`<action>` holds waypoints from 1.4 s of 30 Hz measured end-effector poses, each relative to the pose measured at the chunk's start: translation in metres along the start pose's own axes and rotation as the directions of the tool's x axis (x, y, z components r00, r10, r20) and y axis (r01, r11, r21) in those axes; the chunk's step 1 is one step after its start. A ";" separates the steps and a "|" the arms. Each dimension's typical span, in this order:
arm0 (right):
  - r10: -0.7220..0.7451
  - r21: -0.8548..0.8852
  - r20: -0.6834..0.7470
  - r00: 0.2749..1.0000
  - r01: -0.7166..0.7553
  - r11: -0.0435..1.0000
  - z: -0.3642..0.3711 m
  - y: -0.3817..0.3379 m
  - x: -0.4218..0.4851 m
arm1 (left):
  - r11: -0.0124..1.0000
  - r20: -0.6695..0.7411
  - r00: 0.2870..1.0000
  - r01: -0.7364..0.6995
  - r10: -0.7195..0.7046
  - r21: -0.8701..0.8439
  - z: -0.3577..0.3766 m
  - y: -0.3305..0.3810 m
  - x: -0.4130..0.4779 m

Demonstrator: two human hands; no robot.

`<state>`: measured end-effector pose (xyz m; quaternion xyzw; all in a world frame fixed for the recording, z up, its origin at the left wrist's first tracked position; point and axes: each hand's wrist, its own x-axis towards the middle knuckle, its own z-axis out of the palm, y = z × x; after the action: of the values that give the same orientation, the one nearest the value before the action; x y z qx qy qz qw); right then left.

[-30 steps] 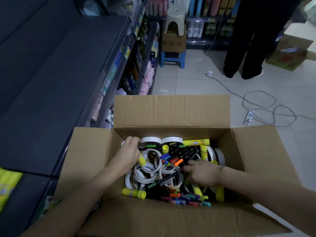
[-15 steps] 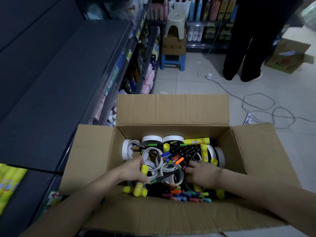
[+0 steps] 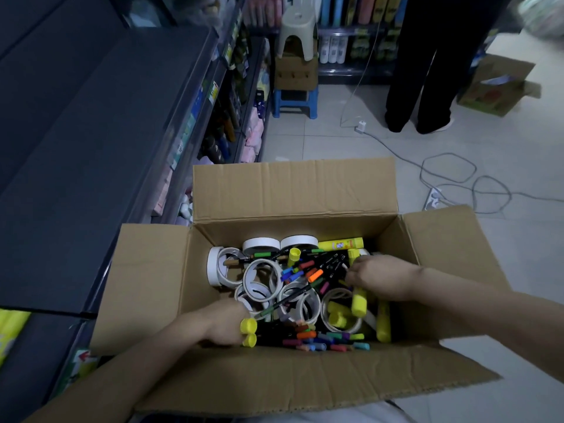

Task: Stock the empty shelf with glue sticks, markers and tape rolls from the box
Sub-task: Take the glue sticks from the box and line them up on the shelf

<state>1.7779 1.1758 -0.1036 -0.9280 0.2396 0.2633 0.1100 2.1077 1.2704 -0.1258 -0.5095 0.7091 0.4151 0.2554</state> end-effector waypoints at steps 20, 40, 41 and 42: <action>0.042 -0.376 0.366 0.930 0.106 0.920 0.008 -0.029 0.008 | 0.982 0.313 0.936 0.125 -0.163 0.138 -0.004 0.004 0.015; -0.022 0.929 0.260 0.965 -0.244 0.278 -0.043 -0.022 -0.016 | 0.689 -0.237 0.971 -0.144 -0.042 -0.711 -0.024 0.010 -0.038; -0.039 0.967 0.227 0.973 -0.221 0.127 -0.047 -0.025 -0.014 | 0.612 -0.248 0.967 -0.167 -0.049 -0.773 -0.025 0.011 -0.042; -0.030 0.979 0.204 0.979 -0.204 -0.007 -0.048 -0.027 -0.011 | 0.553 -0.255 0.965 -0.183 -0.056 -0.813 -0.027 0.012 -0.045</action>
<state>1.8043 1.1873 -0.0550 -0.5350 0.4023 0.0987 0.7364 2.1135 1.2725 -0.0725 -0.5914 0.4738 0.6410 -0.1222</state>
